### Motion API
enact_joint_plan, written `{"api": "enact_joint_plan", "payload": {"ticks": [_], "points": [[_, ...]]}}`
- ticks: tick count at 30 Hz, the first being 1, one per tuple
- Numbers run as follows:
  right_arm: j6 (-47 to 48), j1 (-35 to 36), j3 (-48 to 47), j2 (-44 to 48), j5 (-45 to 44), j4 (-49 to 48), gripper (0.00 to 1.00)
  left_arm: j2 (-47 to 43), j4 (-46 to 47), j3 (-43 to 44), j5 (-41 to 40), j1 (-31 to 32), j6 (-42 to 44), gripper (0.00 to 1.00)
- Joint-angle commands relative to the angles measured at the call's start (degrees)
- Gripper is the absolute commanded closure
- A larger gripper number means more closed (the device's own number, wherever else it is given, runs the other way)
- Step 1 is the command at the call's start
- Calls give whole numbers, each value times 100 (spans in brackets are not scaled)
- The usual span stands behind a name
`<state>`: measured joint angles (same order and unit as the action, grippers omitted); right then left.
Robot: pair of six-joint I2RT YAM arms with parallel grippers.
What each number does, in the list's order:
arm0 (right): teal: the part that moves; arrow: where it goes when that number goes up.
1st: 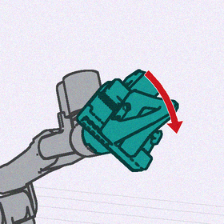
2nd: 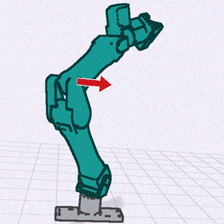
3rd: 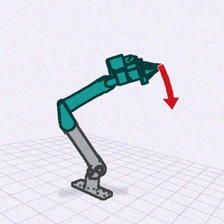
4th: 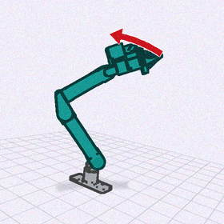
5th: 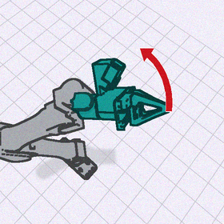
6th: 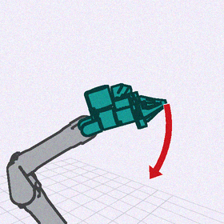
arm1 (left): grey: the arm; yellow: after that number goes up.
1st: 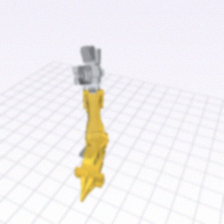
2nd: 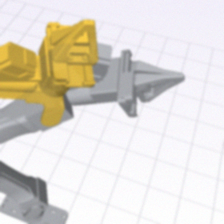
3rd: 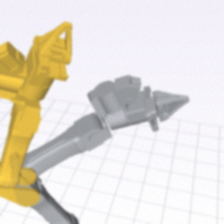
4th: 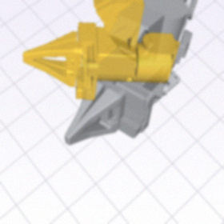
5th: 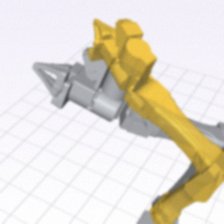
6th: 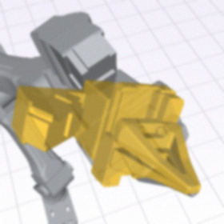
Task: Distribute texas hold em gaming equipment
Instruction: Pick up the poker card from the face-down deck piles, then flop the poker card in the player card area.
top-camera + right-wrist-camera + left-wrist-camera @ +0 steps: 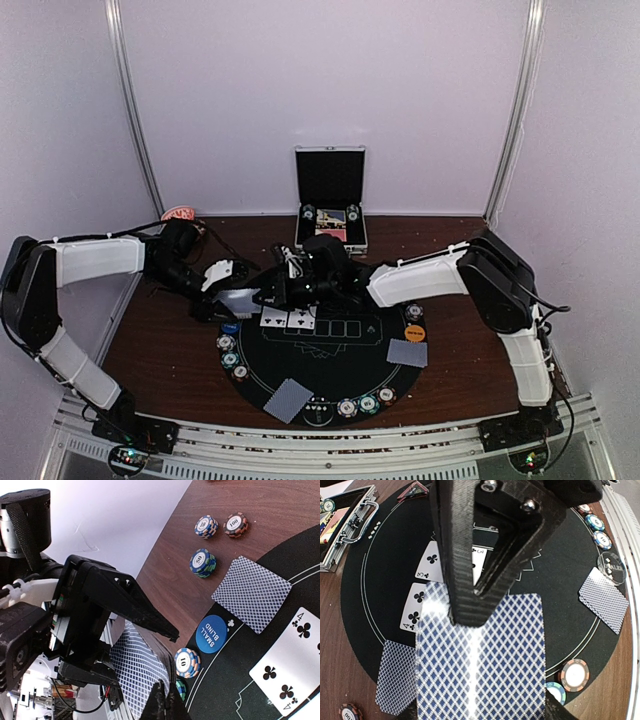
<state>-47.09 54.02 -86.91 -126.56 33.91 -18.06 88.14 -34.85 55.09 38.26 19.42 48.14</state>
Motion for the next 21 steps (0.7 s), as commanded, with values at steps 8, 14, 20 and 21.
{"api": "enact_joint_plan", "payload": {"ticks": [8,14,20,21], "points": [[-235,-229,1150,1138,15,-326,100,-14,75,96,314,-36,56,40],[591,-570,1930,2203,-834,478,100,-29,75,87,314,-35,49,40],[1939,-462,2119,3235,-3505,2123,100,30,91,111,307,-38,30,40],[2142,-362,2123,3331,-4079,2374,100,42,89,112,306,-40,36,40]]}}
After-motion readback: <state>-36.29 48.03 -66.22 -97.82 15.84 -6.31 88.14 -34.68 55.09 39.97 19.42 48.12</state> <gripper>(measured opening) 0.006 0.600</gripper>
